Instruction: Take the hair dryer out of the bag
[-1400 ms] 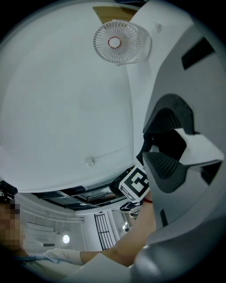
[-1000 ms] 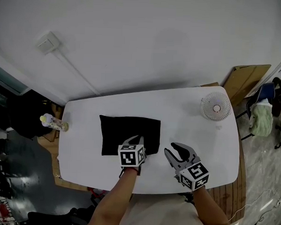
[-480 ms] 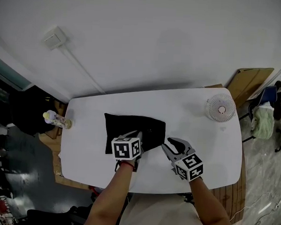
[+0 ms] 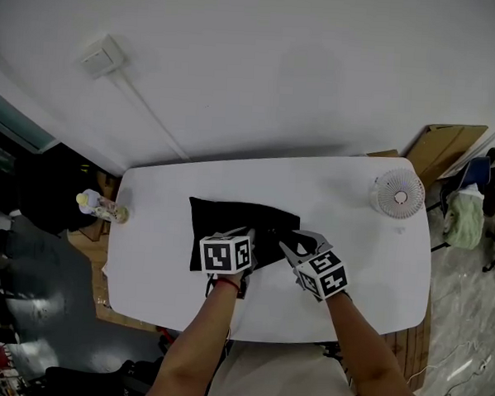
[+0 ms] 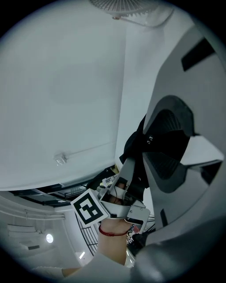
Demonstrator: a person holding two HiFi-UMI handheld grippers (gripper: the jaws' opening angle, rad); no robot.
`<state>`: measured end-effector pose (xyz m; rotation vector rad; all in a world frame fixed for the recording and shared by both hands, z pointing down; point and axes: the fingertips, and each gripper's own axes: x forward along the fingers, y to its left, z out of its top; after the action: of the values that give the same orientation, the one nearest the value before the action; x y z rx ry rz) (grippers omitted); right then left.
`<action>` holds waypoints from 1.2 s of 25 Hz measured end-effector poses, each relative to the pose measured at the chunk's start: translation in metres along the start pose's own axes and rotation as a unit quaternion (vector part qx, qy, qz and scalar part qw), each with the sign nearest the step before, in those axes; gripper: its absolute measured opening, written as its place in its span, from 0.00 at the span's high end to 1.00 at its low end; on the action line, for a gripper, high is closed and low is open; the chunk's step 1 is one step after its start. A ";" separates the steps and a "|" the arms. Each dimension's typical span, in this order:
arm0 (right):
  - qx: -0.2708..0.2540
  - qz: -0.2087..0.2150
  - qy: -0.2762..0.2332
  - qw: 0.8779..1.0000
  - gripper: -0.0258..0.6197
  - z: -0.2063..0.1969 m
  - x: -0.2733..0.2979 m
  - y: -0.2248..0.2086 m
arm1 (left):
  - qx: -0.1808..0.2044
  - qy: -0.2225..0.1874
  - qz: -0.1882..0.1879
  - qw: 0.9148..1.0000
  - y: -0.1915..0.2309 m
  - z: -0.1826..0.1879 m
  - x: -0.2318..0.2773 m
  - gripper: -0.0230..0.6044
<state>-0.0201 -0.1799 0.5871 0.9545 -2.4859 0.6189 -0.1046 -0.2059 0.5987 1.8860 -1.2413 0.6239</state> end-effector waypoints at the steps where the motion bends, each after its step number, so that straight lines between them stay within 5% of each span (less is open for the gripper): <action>1: -0.002 0.000 0.003 1.000 0.76 0.001 0.004 0.000 | -0.001 0.000 -0.003 1.000 0.001 0.001 0.001 0.93; 24: 0.010 0.030 0.119 0.992 0.67 -0.026 0.090 -0.007 | -0.036 0.015 -0.045 0.998 0.021 0.002 0.013 0.93; 30: 0.011 0.070 0.128 0.989 0.67 -0.030 0.101 -0.004 | -0.038 0.017 -0.051 0.998 0.026 0.000 0.014 0.93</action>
<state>-0.0800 -0.2188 0.6643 0.6657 -2.3322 0.7632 -0.1226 -0.2196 0.6180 1.8547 -1.1231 0.5447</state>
